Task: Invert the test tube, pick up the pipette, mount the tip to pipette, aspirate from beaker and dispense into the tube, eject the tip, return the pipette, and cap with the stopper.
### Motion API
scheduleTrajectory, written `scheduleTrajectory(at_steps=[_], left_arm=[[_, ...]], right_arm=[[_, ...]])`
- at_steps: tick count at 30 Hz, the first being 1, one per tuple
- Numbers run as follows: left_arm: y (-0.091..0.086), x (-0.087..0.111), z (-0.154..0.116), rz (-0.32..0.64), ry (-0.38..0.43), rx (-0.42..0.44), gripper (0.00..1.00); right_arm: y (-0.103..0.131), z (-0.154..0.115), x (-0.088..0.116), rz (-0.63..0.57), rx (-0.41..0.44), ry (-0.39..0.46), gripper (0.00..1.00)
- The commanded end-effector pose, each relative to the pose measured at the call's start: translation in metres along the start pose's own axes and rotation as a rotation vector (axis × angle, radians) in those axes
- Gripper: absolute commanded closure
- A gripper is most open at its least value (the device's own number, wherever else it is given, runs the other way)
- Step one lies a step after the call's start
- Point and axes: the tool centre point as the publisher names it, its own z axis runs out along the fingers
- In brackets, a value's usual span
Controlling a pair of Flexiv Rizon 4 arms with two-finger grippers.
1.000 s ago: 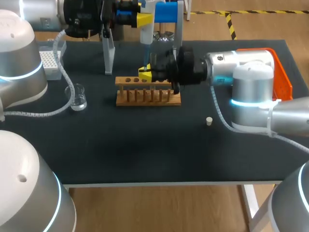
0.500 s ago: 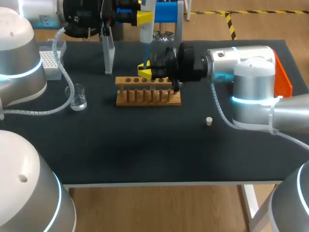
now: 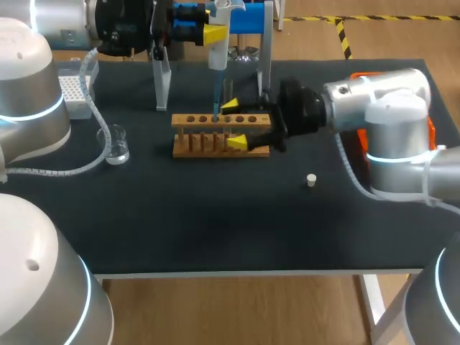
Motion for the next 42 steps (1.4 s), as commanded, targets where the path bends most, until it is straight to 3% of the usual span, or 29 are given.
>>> scheduleTrajectory(at_steps=[1, 10, 29, 42], left_arm=[[0.0, -0.001, 0.0, 0.001, 0.002, 0.001, 1.0], [0.0, -0.001, 0.0, 0.001, 0.002, 0.001, 1.0], [0.0, -0.001, 0.0, 0.001, 0.002, 0.001, 1.0], [0.025, -0.011, -0.075, -0.02, -0.101, -0.028, 1.0]], right_arm=[[-0.009, -0.044, 0.021, 0.013, 0.028, -0.009, 0.0], [-0.029, -0.088, 0.041, 0.044, 0.068, -0.038, 0.0], [-0.029, -0.088, 0.041, 0.044, 0.068, -0.038, 0.0], [-0.029, -0.088, 0.041, 0.044, 0.068, -0.038, 0.0]])
